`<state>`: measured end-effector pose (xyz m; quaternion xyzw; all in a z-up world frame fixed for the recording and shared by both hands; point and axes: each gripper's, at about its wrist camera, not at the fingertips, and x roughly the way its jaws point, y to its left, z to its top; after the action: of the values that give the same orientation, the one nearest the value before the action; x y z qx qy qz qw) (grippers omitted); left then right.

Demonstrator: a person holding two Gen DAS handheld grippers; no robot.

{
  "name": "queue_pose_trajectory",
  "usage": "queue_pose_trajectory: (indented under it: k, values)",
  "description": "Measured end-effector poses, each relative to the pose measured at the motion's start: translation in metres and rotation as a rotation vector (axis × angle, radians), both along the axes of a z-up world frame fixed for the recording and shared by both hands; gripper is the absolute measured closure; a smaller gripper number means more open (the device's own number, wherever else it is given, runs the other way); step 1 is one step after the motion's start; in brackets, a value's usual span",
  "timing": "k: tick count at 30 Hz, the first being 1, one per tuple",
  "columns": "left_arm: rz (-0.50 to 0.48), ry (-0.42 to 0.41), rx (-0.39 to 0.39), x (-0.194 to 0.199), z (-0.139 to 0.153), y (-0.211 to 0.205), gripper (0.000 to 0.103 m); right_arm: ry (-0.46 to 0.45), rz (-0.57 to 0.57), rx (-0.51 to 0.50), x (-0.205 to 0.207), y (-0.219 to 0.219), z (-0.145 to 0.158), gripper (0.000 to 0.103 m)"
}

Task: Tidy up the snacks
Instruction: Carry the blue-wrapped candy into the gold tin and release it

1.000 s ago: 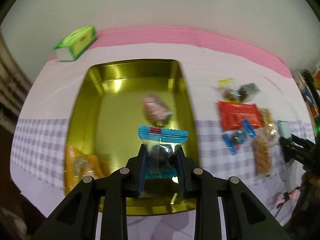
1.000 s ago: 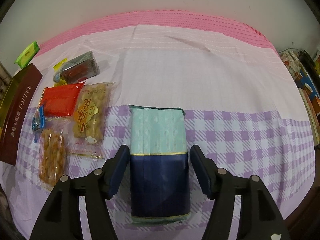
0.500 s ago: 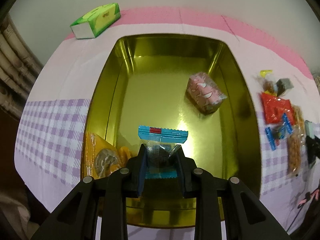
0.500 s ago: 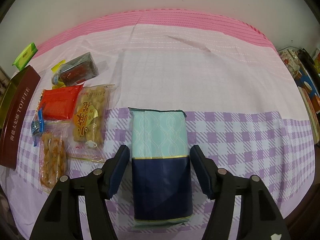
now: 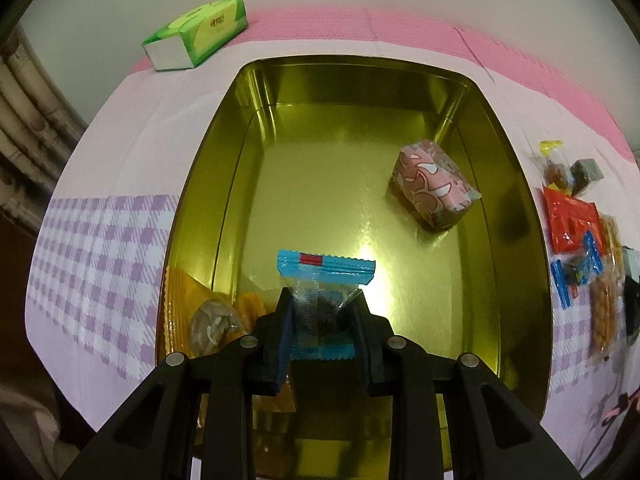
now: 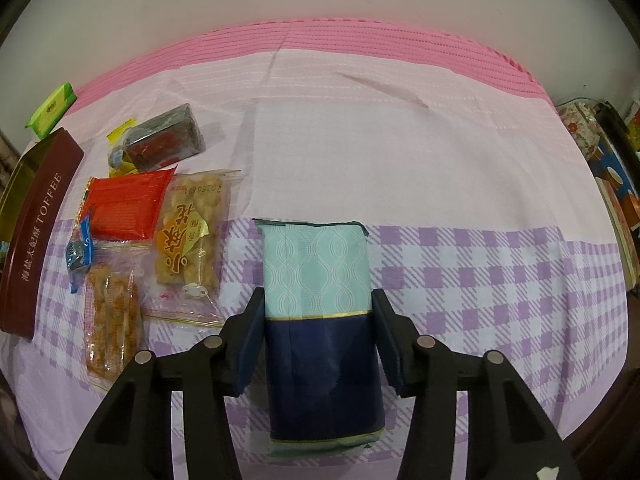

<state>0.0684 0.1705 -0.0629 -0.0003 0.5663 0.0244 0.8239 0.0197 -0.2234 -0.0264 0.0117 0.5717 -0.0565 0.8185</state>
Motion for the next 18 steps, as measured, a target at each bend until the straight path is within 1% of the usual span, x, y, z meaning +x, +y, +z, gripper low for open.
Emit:
queue_pose_trajectory:
  k: [8,12,13,14,15,16,17,18]
  values:
    - [-0.011,0.011,-0.003,0.008,-0.001,0.002,0.074,0.001,-0.004,-0.005,-0.003,0.008,0.003,0.056]
    - [-0.025,-0.002,-0.008,0.005,0.004,-0.001,0.072,-0.001,-0.008,-0.01,-0.005,0.009,0.005,0.056]
    - [-0.027,-0.009,-0.01,0.004,0.007,-0.002,0.069,-0.008,-0.011,-0.014,-0.006,0.01,0.007,0.056]
    - [-0.027,-0.016,-0.011,0.003,0.01,-0.001,0.063,-0.015,-0.013,-0.019,-0.007,0.01,0.01,0.056]
    - [-0.028,-0.028,-0.015,0.001,0.014,-0.001,0.059,-0.021,-0.015,-0.023,-0.008,0.011,0.012,0.056]
    - [-0.029,-0.037,-0.018,0.0,0.017,-0.001,0.053,-0.026,-0.018,-0.029,-0.009,0.011,0.016,0.056]
    - [-0.03,-0.048,-0.019,-0.001,0.02,-0.002,0.049,-0.03,-0.019,-0.031,-0.01,0.012,0.018,0.056]
    - [-0.034,-0.063,-0.019,-0.003,0.025,-0.003,0.049,-0.036,-0.02,-0.034,-0.01,0.013,0.022,0.056]
